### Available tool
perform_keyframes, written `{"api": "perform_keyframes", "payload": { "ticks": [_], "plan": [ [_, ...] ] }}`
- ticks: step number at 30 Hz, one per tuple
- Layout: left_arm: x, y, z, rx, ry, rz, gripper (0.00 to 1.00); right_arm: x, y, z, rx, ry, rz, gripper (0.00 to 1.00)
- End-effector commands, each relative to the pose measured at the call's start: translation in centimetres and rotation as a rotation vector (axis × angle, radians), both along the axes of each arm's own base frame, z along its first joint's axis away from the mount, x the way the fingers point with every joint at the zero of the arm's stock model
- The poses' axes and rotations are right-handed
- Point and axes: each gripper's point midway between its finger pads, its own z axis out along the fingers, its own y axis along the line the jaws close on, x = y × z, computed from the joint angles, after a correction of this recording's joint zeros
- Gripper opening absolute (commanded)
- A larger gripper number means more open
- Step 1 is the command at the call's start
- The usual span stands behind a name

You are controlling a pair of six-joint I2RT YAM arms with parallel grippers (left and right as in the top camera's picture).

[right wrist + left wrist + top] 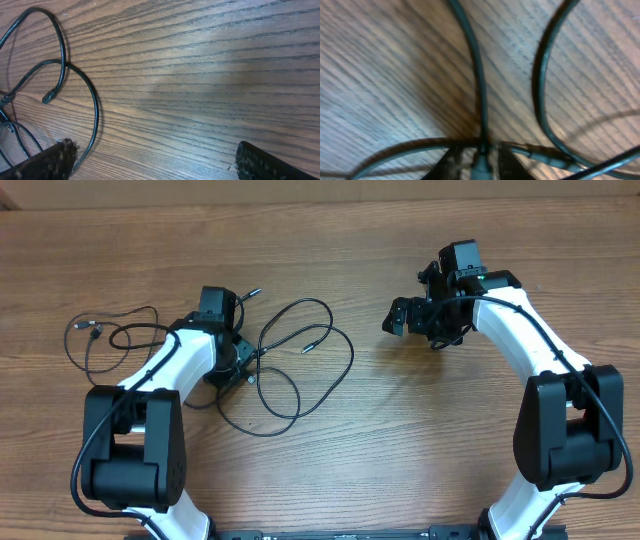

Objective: Untangle cables

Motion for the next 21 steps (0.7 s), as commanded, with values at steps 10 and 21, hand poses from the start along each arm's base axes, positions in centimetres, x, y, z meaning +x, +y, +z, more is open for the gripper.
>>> {"api": "perform_keyframes", "payload": {
  "ticks": [10, 21],
  "plan": [
    [-2.6, -1.5, -3.9, -0.093, 0.136, 0.001, 0.36, 0.1, 0.0, 0.8, -0.003, -0.024, -0.001, 1.0],
    [-4.1, -2.0, -3.9, -0.145, 0.204, 0.008, 0.6, 0.1, 0.0, 0.8, -0.003, -0.025, 0.0, 1.0]
  ]
}}
